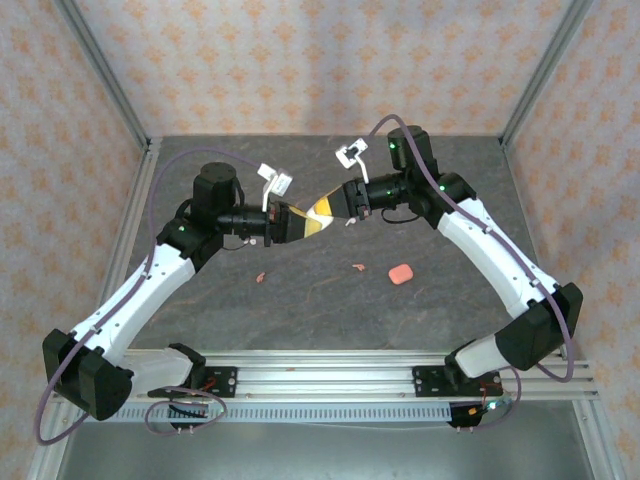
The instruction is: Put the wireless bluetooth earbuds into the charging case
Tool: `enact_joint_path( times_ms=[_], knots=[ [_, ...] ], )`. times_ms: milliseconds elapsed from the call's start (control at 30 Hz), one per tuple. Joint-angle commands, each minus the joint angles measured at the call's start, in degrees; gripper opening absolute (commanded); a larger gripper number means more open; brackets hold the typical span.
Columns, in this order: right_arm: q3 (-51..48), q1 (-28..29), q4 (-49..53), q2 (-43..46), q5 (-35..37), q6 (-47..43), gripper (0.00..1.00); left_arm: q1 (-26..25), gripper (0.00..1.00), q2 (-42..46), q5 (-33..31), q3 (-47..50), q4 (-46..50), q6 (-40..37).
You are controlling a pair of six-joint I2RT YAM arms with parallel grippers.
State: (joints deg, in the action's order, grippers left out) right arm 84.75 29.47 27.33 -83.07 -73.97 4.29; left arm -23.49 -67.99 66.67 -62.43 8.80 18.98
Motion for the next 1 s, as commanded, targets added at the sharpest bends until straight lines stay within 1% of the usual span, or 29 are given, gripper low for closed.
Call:
enact_joint_path(
  times_ms=[0, 33, 100, 167, 233, 300, 433, 500, 633, 700, 833, 900, 967],
  knots=[
    [-0.88, 1.04, -1.30, 1.19, -1.88, 1.42, 0.04, 0.11, 0.27, 1.53, -2.94, 0.34, -6.14, 1.49],
    [-1.01, 1.02, -1.32, 1.42, -1.88, 1.35, 0.04, 0.19, 0.34, 1.62, -3.14, 0.47, -6.10, 1.67],
    [-1.44, 1.03, -1.48, 1.80, -1.89, 1.38, 0.04, 0.11, 0.41, 1.82, -3.06, 0.43, -6.15, 2.09],
    [-1.75, 1.02, -1.65, 1.92, -2.01, 1.47, 0.04, 0.11, 0.43, 1.93, -2.87, 0.38, -6.33, 2.50],
    [-2.04, 1.19, -1.80, 1.86, -2.18, 1.84, 0.04, 0.11, 0.42, 2.07, -2.69, 0.37, -6.17, 2.62],
    [-2.22, 1.13, -2.26, 1.86, -2.40, 2.33, 0.04, 0.12, 0.36, 2.20, -2.69, 0.50, -6.29, 2.72],
    [-2.39, 1.21, -3.56, 1.72, -2.16, 3.93, 0.04, 0.08, 0.20, 2.12, -3.04, 0.78, -6.54, 2.95],
    [-2.76, 1.36, -5.07, 1.60, -1.95, 5.80, 0.06, 0.10, 0.15, 2.16, -3.41, 1.10, -6.69, 3.00],
    [-4.07, 1.29, -7.62, 1.62, -1.03, 9.32, 0.14, 0.04, 0.09, 2.33, -4.95, 2.03, -6.83, 3.24],
    [-5.01, 1.38, -8.94, 1.76, -0.61, 10.53, 0.18, 0.02, 0.08, 2.33, -5.56, 2.22, -6.82, 3.40],
    [-6.51, 1.38, -12.46, 2.00, -0.13, 13.72, 0.32, 0.08, 0.05, 2.46, -6.40, 2.39, -6.50, 3.47],
    [-6.57, 1.44, -13.33, 2.07, 0.42, 14.78, 0.38, 0.12, 0.04, 2.81, -7.12, 2.56, -6.37, 3.33],
    [-6.45, 1.42, -13.39, 2.15, 1.52, 15.44, 0.41, 0.05, 0.03, 3.32, -7.87, 2.99, -6.12, 3.26]
  ],
)
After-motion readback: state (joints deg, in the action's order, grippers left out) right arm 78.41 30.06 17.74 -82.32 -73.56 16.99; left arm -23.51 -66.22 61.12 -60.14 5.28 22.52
